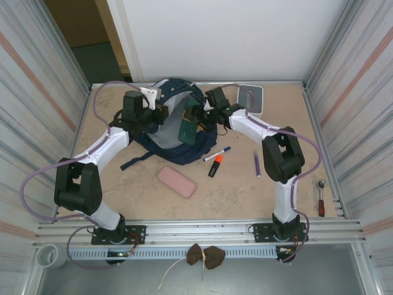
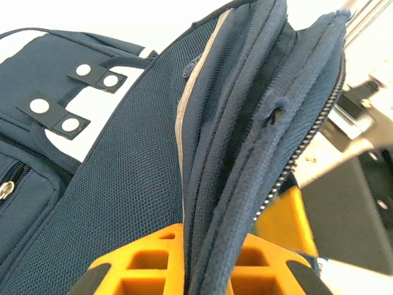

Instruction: Pack the student bag

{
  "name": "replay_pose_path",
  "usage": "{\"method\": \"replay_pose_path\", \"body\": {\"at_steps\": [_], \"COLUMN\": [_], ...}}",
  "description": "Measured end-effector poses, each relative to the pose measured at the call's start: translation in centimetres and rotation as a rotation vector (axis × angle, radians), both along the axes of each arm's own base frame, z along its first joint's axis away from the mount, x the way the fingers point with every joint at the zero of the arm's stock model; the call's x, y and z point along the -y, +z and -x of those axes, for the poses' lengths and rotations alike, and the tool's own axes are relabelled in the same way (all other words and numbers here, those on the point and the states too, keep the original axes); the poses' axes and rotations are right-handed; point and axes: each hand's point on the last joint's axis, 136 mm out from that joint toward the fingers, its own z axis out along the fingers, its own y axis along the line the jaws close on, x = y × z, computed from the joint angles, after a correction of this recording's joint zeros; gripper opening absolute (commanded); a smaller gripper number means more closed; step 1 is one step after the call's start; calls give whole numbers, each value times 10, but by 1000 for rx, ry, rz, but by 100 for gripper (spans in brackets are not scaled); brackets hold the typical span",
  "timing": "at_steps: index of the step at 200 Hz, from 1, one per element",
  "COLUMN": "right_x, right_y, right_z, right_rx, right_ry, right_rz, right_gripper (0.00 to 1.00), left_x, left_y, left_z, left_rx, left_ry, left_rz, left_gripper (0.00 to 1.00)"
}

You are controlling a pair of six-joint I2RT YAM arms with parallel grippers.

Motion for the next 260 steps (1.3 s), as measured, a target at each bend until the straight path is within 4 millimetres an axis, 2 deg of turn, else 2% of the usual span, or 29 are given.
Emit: {"method": "replay_pose_path", "body": {"at_steps": [37,58,76,112,154,167,193,220,241,260], "right_x": [-25,-29,-30,-31,-29,-36,-63,-67,-46,-24], "right_y": [-13,-26,-29,-36,-44,-49,-48,-44,-41,-22], "right_z": [-30,-30,-27,-24,-29,-36,-51,-44,-19,6], "right_rx": [-6,-23,-23,-25,-6,1,40,88,112,169], "right_ry": [-47,-43,-36,-27,-40,-39,8,64,98,130], "right_rz": [-21,-6,-1,9,40,37,-17,-3,58,123], "right_gripper": [81,85,86,75,62,60,61,68,74,78], "left_x": [1,2,2,2,3,3,3,3,2,2], "left_y": [2,1,1,1,1,2,2,4,4,4], "left_z": [0,1,1,2,2,2,2,2,1,1], "left_rx": [3,-1,-6,-4,-5,-5,-5,-1,-4,-7], "left_ry": [-3,-8,-11,-12,-16,-18,-16,-9,-4,-1], "left_rz": [10,12,13,14,16,17,19,25,28,31], "left_gripper": [0,0,0,0,0,0,0,0,0,0]}}
